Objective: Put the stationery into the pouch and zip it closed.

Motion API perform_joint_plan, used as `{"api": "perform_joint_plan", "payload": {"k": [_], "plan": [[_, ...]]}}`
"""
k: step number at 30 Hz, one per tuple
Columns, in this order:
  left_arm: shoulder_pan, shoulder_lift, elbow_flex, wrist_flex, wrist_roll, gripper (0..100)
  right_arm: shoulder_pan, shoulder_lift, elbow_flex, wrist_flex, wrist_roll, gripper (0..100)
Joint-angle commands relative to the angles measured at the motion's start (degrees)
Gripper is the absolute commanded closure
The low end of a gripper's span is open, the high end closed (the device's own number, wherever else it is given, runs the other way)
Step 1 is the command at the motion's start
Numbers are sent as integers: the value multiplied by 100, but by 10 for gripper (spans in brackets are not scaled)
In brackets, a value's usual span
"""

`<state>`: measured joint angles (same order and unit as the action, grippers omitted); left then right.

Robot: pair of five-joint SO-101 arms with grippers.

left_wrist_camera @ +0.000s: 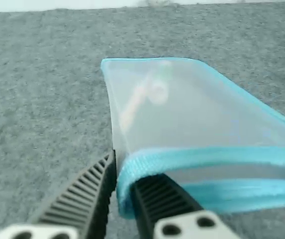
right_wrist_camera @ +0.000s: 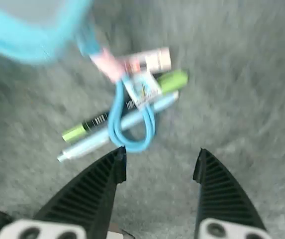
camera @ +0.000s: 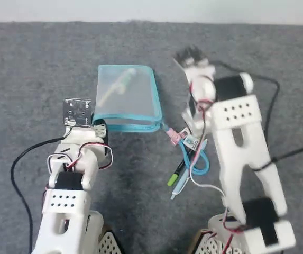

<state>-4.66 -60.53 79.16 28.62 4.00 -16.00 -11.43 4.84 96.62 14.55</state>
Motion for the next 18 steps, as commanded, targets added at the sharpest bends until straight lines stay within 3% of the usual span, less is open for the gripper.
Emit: {"api": "perform_joint_plan", "payload": {"k": [1,8,13,18], "plan": [[-62,35,-145,-132,-62,989,330,-629,1723,-998,123,775],[-492,35,-154,-132,-290,989,330,-743,3473,-2782,-651,775],[-1169,26,-277,-422,-396,989,233,-734,3508,-3116,-1380,775],[-2040,70,-365,-791,-404,989,-426,-558,3508,-3160,-1767,775]]}}
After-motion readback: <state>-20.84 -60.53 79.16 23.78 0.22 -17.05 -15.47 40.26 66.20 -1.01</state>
